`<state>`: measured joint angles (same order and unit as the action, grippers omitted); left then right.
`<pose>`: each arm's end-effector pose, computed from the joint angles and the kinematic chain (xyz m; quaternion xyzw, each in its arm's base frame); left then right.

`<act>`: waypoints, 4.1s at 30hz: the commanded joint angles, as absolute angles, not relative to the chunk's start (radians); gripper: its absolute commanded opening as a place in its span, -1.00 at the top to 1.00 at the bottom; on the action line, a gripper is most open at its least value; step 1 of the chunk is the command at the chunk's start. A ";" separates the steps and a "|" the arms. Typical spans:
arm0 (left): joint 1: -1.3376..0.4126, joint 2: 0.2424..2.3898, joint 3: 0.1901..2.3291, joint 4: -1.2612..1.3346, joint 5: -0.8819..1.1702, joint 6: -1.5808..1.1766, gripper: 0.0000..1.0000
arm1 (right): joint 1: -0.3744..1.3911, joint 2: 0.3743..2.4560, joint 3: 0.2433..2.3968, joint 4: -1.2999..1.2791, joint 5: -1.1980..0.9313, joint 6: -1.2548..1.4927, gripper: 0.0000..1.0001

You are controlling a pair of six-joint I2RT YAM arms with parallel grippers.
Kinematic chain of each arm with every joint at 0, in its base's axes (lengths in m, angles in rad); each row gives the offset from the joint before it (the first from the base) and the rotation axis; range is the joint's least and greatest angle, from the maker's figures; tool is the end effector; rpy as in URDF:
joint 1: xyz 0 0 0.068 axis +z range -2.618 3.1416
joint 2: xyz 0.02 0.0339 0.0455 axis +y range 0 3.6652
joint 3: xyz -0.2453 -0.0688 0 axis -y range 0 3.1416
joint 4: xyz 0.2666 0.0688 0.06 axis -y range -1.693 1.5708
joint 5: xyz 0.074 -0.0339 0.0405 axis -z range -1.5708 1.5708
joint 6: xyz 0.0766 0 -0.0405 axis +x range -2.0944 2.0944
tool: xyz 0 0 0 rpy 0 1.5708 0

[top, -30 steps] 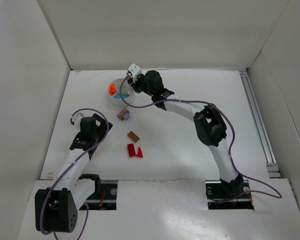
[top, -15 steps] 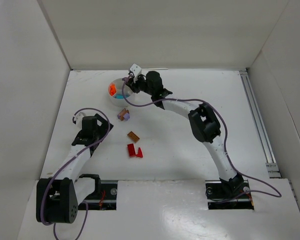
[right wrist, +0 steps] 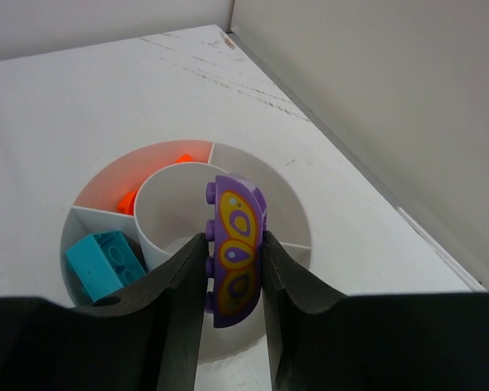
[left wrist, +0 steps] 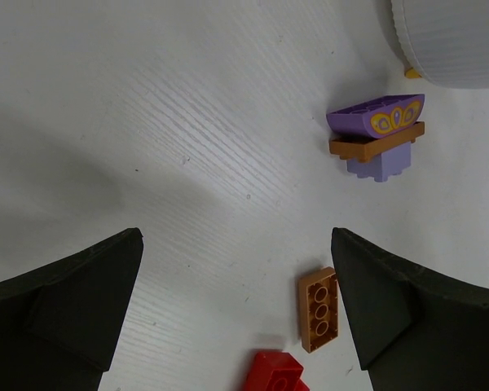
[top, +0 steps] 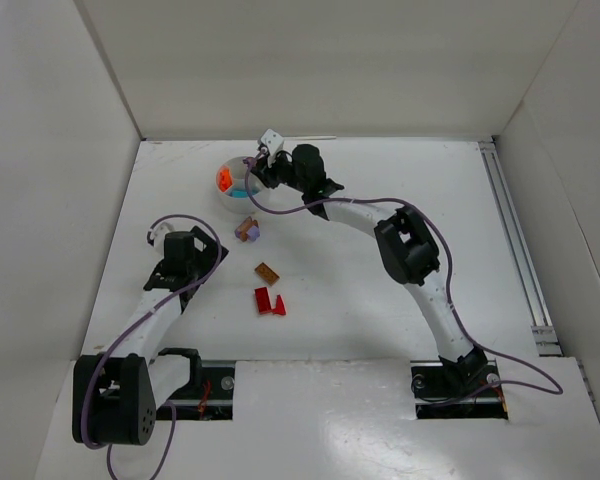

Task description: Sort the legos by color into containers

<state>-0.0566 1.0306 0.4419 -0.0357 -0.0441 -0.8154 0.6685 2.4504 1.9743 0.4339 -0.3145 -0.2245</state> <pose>0.2708 -0.0120 0.1377 -0.3389 0.8229 -0.1746 0.4213 0.4720 0.4030 0.1948 -0.4056 0.5963 0.2608 0.6418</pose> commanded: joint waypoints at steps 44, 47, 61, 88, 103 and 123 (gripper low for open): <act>-0.114 1.534 0.729 0.159 0.054 -1.236 -0.57 | 0.623 1.575 1.017 0.561 -0.106 -0.262 -0.22; -0.114 1.577 0.758 0.160 0.094 -1.261 -0.51 | 0.623 1.566 1.008 0.561 -0.106 -0.262 -0.24; -0.238 1.700 0.985 -0.043 -0.198 -1.066 -0.37 | 0.551 1.497 0.945 0.561 -0.106 -0.272 -0.24; -0.399 1.821 1.140 -0.173 -0.477 -0.838 -0.32 | 0.512 1.506 0.927 0.534 -0.144 -0.281 -0.24; -0.399 1.644 1.036 -0.072 -0.286 -0.759 -0.04 | 0.512 1.427 0.853 0.506 -0.253 -0.290 -0.24; -0.885 0.985 0.600 0.514 -0.705 -1.006 -0.04 | 0.816 1.170 0.603 0.736 -0.149 0.185 -0.45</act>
<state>-0.7990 1.0058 0.5854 0.3981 -0.4004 -0.9215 0.7700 1.1511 0.5373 0.6067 -0.2192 0.0338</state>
